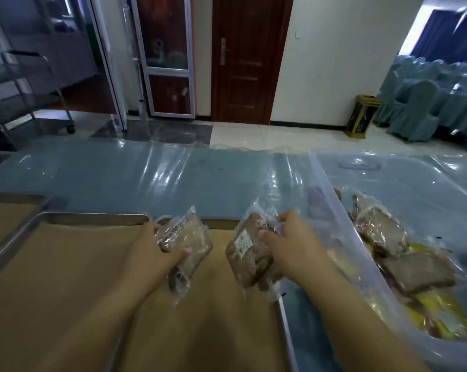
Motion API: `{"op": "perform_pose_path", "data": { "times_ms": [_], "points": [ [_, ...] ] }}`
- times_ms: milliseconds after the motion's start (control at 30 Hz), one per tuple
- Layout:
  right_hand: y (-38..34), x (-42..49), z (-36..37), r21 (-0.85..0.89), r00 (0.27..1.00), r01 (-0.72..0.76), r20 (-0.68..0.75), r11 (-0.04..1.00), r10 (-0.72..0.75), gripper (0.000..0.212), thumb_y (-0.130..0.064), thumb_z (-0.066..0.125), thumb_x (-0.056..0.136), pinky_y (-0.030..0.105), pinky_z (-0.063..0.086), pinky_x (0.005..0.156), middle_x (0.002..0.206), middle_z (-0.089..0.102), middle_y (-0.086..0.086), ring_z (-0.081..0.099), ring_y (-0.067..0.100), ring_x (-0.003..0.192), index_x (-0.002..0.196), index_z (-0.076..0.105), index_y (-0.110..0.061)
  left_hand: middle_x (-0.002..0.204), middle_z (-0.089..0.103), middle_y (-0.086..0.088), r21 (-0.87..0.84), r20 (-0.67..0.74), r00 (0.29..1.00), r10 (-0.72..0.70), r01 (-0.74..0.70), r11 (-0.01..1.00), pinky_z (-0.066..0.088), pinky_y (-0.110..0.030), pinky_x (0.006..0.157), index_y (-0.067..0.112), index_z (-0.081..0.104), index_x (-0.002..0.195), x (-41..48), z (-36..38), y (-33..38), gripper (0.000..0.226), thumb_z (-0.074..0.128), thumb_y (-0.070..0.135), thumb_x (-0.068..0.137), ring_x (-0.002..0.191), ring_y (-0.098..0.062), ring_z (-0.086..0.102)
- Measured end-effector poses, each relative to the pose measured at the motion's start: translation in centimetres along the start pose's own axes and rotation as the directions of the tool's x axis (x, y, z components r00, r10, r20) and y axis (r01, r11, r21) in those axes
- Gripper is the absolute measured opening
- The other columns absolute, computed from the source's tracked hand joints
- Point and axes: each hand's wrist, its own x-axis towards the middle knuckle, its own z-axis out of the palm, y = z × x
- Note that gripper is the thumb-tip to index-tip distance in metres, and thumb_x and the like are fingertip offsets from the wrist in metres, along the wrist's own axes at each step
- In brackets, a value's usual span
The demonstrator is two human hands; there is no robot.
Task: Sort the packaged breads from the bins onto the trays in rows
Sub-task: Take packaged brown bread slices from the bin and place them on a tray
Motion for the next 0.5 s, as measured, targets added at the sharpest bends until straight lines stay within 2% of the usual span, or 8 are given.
{"op": "perform_pose_path", "data": {
  "times_ms": [67,133,233,300,400,500],
  "points": [
    [1.4,1.2,2.7,-0.012,0.997,-0.067,0.04,0.998,0.067,0.018,-0.027,0.058,0.085,0.026,0.039,0.052,0.078,0.052,-0.007,0.051,0.006,0.067,0.084,0.04,-0.025,0.101,0.06,0.009,0.039,0.026,0.999,0.028,-0.029,0.999,0.05,-0.032,0.069,0.037,0.041,0.102,0.8,1.4,-1.2,0.062,0.083,0.038,0.057,0.089,-0.015,0.062],
    [2.7,2.4,5.0,0.012,0.991,-0.122,0.063,0.992,0.121,0.021,-0.027,0.058,0.087,0.022,0.037,0.05,0.077,0.051,-0.01,0.05,0.003,0.067,0.091,0.038,-0.023,0.114,0.055,0.002,0.098,0.028,0.999,0.042,-0.045,0.994,0.052,-0.038,0.076,0.039,0.035,0.101,1.8,2.8,-1.7,0.064,0.082,0.037,0.058,0.096,-0.021,0.06],
    [4.0,4.3,7.5,0.116,0.981,-0.192,0.053,0.974,0.187,0.027,-0.028,0.06,0.088,0.026,0.044,0.056,0.081,0.052,-0.01,0.054,0.008,0.073,0.098,0.035,-0.025,0.109,0.052,0.001,0.198,0.019,0.995,0.097,-0.099,0.975,0.047,-0.032,0.069,0.034,0.035,0.1,3.2,4.9,-1.8,0.06,0.082,0.035,0.063,0.088,-0.017,0.053],
    [4.4,5.5,8.8,0.203,0.978,-0.207,0.029,0.957,0.206,0.031,-0.027,0.062,0.088,0.019,0.044,0.053,0.082,0.051,-0.014,0.055,0.005,0.073,0.1,0.034,-0.026,0.116,0.053,-0.002,0.244,0.056,0.99,0.129,-0.139,0.96,0.047,-0.03,0.074,0.03,0.037,0.113,4.1,6.4,-1.6,0.061,0.078,0.039,0.069,0.097,-0.02,0.054],
    [5.2,6.8,10.3,0.245,0.979,-0.201,0.008,0.949,0.205,0.033,-0.025,0.064,0.088,0.006,0.037,0.04,0.08,0.052,-0.014,0.053,-0.002,0.068,0.102,0.034,-0.026,0.129,0.045,-0.005,0.294,0.126,0.981,0.149,-0.18,0.939,0.038,-0.023,0.075,0.026,0.03,0.13,5.7,8.7,-1.4,0.07,0.071,0.042,0.076,0.109,-0.021,0.05],
    [6.6,7.5,11.0,0.227,0.975,-0.223,0.037,0.948,0.221,0.031,-0.023,0.063,0.088,0.007,0.042,0.047,0.088,0.06,-0.009,0.058,0.0,0.074,0.11,0.041,-0.022,0.133,0.031,-0.001,0.255,0.259,0.949,0.178,-0.245,0.935,0.043,-0.023,0.077,0.029,0.025,0.131,6.3,11.0,-1.3,0.069,0.068,0.042,0.079,0.109,-0.018,0.049]
  ]
}}
